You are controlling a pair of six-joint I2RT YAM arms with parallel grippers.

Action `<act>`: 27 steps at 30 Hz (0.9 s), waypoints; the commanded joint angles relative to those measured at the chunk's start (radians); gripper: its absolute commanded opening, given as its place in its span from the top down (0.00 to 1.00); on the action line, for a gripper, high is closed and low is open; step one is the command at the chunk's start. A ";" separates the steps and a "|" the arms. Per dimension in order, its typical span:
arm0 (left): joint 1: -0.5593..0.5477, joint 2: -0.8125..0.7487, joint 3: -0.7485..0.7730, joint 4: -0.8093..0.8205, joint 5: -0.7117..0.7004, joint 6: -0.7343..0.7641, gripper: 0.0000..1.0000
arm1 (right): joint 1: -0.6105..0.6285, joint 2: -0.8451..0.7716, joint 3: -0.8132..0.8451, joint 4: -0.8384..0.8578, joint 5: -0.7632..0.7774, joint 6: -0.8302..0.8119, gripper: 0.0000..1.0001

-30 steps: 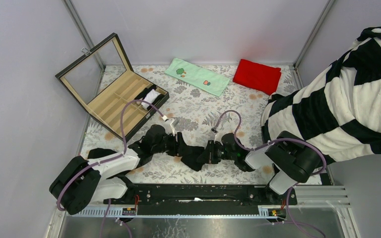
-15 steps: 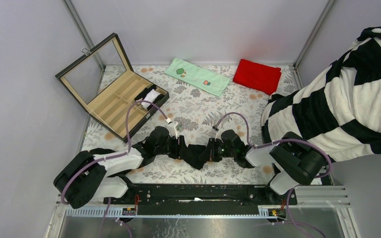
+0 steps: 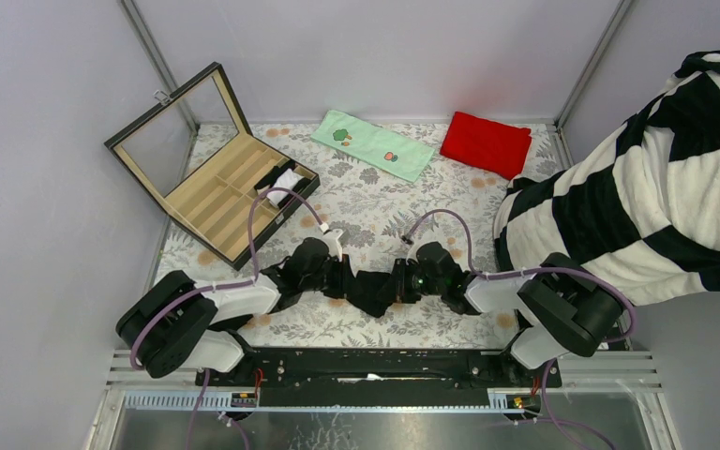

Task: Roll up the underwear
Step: Roll the underwear to the center of the board.

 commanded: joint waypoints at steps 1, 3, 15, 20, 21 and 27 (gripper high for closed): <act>0.005 0.027 0.001 -0.052 -0.099 0.025 0.81 | -0.012 -0.048 0.016 -0.196 0.080 -0.085 0.57; 0.004 0.031 0.002 -0.052 -0.096 0.025 0.81 | -0.011 -0.076 0.032 -0.233 0.095 -0.102 0.45; -0.005 0.054 0.019 -0.052 -0.084 0.026 0.81 | -0.012 -0.291 0.112 -0.539 0.241 -0.091 0.35; -0.006 0.047 0.025 -0.061 -0.084 0.030 0.81 | -0.009 -0.354 0.109 -0.573 0.232 0.035 0.37; -0.007 0.045 0.026 -0.061 -0.084 0.031 0.81 | -0.007 -0.360 0.109 -0.571 0.229 0.064 0.37; -0.010 0.047 0.033 -0.064 -0.084 0.032 0.81 | 0.059 -0.325 0.135 -0.534 0.251 0.176 0.35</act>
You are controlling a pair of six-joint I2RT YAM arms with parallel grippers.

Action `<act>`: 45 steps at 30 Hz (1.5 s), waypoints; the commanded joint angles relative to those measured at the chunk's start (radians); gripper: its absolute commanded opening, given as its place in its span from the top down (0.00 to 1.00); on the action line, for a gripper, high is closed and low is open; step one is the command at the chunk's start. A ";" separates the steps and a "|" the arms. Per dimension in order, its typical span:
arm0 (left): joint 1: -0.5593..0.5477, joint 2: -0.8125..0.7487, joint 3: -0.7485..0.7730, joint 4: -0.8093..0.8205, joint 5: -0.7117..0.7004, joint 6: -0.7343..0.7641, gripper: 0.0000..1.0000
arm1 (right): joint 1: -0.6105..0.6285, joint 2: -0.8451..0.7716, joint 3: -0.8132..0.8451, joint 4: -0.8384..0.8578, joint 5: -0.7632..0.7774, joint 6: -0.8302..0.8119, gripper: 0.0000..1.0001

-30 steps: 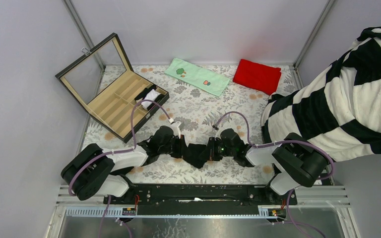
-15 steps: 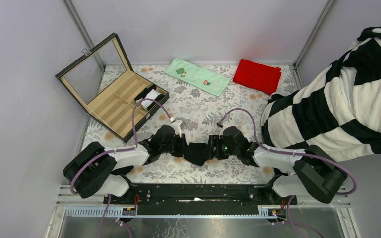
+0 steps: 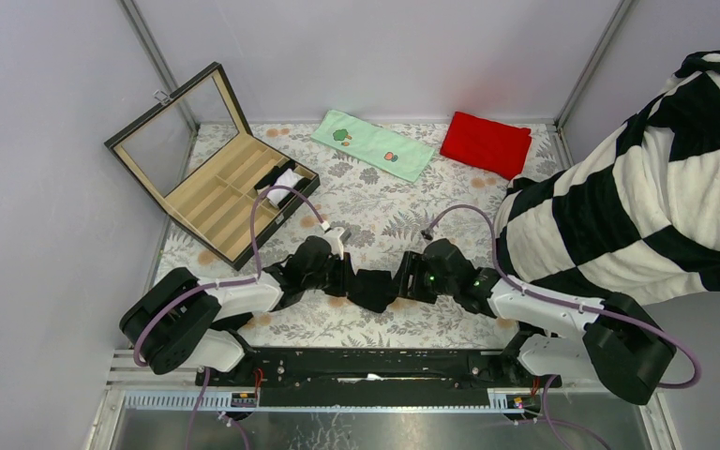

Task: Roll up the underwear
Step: Roll the underwear to the center of the board.

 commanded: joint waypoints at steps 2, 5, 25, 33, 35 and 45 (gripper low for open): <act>-0.007 0.021 0.011 -0.060 -0.059 0.031 0.81 | 0.056 0.056 0.071 0.024 0.034 0.112 0.35; -0.010 0.022 0.013 -0.062 -0.059 0.032 0.82 | 0.070 0.109 0.097 0.033 0.042 0.116 0.35; -0.015 0.041 0.016 -0.057 -0.058 0.034 0.82 | 0.075 0.185 0.144 -0.181 0.196 0.016 0.83; -0.015 0.038 0.014 -0.060 -0.059 0.036 0.83 | 0.074 0.159 0.142 -0.209 0.234 -0.041 0.69; -0.016 0.039 0.017 -0.061 -0.055 0.036 0.83 | 0.075 0.113 0.139 -0.181 0.228 -0.114 0.57; -0.016 0.026 0.029 -0.086 -0.020 0.033 0.83 | 0.075 -0.244 -0.108 0.371 0.091 -0.842 0.39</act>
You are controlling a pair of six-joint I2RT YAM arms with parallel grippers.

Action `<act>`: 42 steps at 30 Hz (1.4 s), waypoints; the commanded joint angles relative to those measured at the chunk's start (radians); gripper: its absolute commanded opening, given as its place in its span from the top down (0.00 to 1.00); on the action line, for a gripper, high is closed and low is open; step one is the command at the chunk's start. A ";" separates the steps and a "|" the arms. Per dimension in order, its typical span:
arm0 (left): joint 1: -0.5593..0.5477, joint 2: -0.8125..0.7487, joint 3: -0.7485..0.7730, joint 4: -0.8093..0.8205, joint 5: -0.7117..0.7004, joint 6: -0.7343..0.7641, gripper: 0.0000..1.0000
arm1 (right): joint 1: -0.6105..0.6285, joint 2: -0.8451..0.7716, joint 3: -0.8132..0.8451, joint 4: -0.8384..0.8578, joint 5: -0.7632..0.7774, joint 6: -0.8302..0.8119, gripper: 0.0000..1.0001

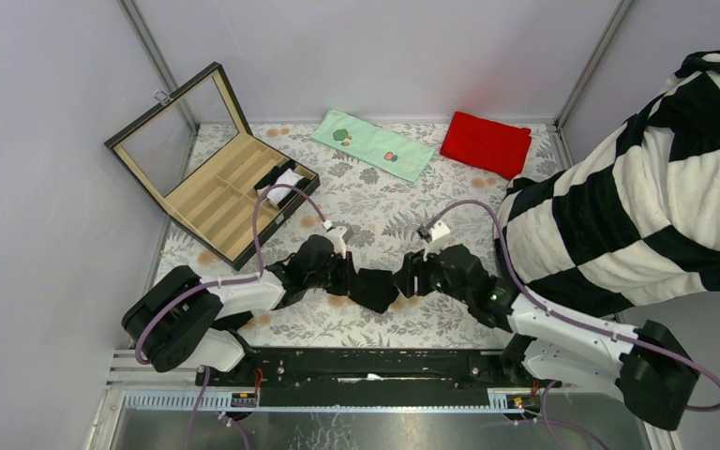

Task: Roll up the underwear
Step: Roll the underwear to the center of the board.

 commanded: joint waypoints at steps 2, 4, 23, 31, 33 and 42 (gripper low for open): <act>-0.005 0.019 0.016 -0.088 -0.004 0.032 0.83 | 0.005 -0.097 -0.113 0.337 -0.182 -0.597 0.39; -0.004 0.030 0.029 -0.109 -0.001 0.033 0.83 | 0.030 -0.097 -0.100 0.299 -0.262 -0.770 0.38; -0.005 0.077 0.061 -0.156 0.022 0.051 0.83 | 0.329 0.163 -0.069 0.137 -0.092 -1.614 0.26; -0.005 0.084 0.058 -0.148 0.037 0.044 0.83 | 0.340 0.261 -0.127 0.281 -0.020 -1.648 0.27; -0.005 0.084 0.057 -0.147 0.038 0.044 0.83 | 0.348 0.282 -0.148 0.331 0.014 -1.645 0.28; -0.005 0.078 0.056 -0.143 0.046 0.033 0.83 | 0.350 0.398 -0.198 0.518 0.111 -1.611 0.59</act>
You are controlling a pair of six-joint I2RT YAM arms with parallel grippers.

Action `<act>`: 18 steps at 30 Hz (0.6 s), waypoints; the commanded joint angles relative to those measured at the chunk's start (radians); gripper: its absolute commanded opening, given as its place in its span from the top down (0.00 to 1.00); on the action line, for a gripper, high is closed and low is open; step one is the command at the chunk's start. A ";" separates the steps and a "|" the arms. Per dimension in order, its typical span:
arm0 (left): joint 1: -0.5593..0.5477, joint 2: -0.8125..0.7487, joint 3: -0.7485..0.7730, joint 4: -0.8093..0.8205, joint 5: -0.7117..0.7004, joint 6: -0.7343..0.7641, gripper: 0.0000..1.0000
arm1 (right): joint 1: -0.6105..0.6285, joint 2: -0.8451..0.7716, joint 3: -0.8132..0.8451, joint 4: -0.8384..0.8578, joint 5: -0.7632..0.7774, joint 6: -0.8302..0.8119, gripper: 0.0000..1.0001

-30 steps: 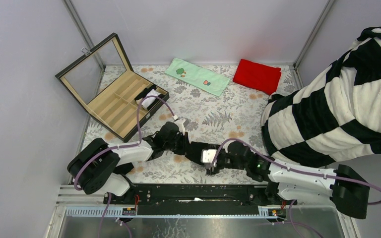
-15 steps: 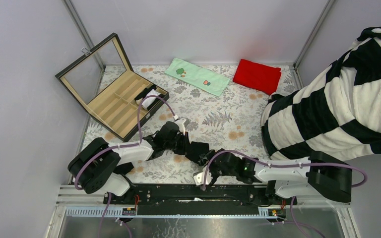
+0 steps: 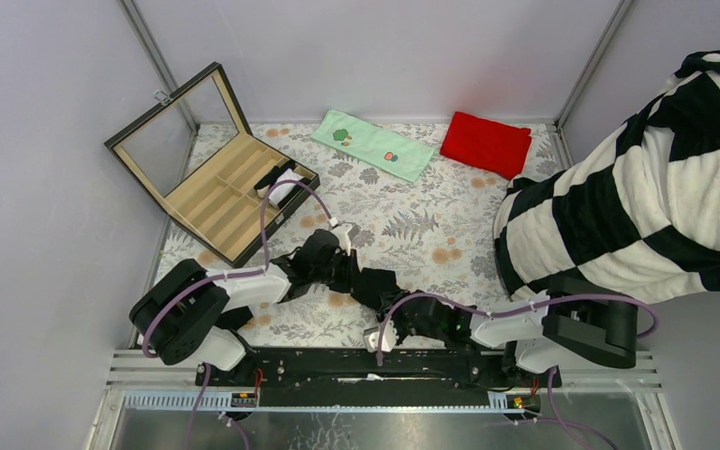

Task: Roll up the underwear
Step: Roll the underwear to the center of the board.

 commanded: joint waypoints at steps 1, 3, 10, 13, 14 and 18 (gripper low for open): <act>-0.005 0.023 -0.012 -0.078 -0.002 0.015 0.83 | 0.004 0.064 -0.030 0.104 0.076 -0.001 0.69; -0.002 0.008 -0.009 -0.098 -0.030 0.006 0.83 | 0.004 0.076 -0.033 0.128 0.086 0.031 0.83; 0.030 -0.230 -0.028 -0.166 -0.232 -0.149 0.37 | 0.017 0.058 -0.003 0.156 0.108 0.362 1.00; 0.033 -0.354 -0.027 -0.228 -0.331 -0.201 0.19 | 0.020 0.066 0.030 0.142 0.151 0.558 1.00; 0.034 -0.389 -0.029 -0.246 -0.353 -0.215 0.16 | 0.019 0.069 0.032 0.153 0.158 0.616 1.00; 0.034 -0.464 -0.050 -0.281 -0.365 -0.257 0.10 | 0.023 0.080 0.002 0.276 0.186 0.822 1.00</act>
